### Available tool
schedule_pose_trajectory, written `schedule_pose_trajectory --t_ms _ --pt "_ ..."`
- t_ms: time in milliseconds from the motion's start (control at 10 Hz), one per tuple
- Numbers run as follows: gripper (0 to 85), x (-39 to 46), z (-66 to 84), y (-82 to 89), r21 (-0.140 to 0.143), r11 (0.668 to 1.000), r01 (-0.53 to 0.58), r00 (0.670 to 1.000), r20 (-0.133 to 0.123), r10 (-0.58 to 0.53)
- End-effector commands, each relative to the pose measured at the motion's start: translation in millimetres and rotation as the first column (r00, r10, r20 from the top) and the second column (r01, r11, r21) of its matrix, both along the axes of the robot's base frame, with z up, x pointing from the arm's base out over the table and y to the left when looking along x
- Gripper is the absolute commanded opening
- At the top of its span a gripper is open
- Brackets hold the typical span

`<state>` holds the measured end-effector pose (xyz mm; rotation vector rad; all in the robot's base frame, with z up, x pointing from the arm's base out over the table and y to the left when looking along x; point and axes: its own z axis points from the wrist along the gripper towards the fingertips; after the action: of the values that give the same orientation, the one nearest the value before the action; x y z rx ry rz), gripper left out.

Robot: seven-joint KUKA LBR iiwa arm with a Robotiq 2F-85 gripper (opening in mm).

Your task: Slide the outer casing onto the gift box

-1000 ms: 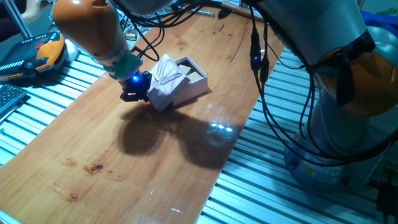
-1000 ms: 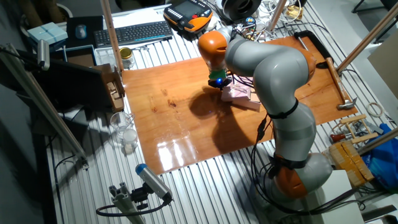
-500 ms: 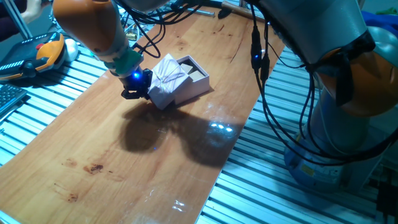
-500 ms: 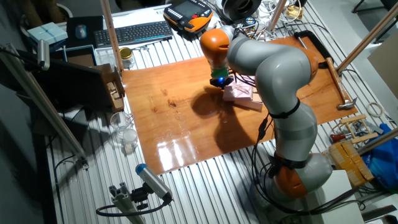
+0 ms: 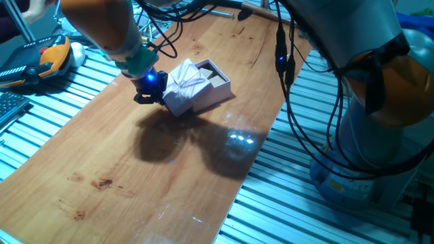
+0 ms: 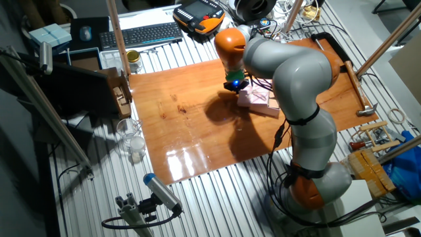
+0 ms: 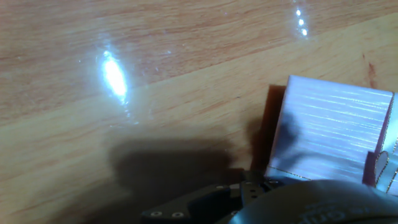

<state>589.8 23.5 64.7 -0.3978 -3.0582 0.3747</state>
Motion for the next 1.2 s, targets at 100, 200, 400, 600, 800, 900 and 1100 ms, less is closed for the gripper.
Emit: schedule_pose_trajectory --t_ms 100,200,400,600,800,900,1100 --pt "0.0 -1.3 3.7 -1.3 0.001 1.000 -0.005 1.000 -0.004 0.005" --pt "0.0 -2.0 5.1 -1.7 0.003 1.000 -0.007 1.000 -0.006 0.007" --pt "0.0 -1.9 5.4 -0.7 0.003 1.000 -0.008 1.000 -0.008 0.009" --pt "0.0 0.6 3.0 4.3 0.004 1.000 -0.001 1.000 0.000 0.001" --pt "0.0 2.9 -5.3 10.2 0.002 1.000 0.008 1.000 0.013 -0.008" --pt "0.0 4.0 -10.3 12.2 -0.001 1.000 0.008 1.000 0.020 -0.008" --pt "0.0 3.0 -21.4 8.8 0.008 1.000 -0.003 1.000 0.029 0.003"
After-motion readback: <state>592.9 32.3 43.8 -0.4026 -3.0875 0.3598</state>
